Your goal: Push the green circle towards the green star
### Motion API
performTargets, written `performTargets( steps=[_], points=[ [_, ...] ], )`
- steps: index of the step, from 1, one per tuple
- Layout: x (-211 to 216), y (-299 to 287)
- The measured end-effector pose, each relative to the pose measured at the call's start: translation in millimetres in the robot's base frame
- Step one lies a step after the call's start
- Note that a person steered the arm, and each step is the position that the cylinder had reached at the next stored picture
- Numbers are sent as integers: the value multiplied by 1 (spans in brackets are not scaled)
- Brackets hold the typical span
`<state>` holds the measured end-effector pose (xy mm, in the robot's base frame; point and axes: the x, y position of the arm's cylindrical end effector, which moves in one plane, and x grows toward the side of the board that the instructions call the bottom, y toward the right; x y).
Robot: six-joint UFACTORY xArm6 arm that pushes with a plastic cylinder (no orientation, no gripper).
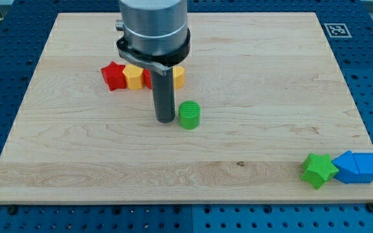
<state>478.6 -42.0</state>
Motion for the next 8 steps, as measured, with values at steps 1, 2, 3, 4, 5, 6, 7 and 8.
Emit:
performTargets(
  steps=[1, 2, 3, 4, 5, 6, 7, 8],
  points=[
    [1, 19],
    [4, 58],
    [6, 96],
    [16, 118],
    [34, 119],
    [39, 137],
    [39, 166],
    [43, 176]
  ],
)
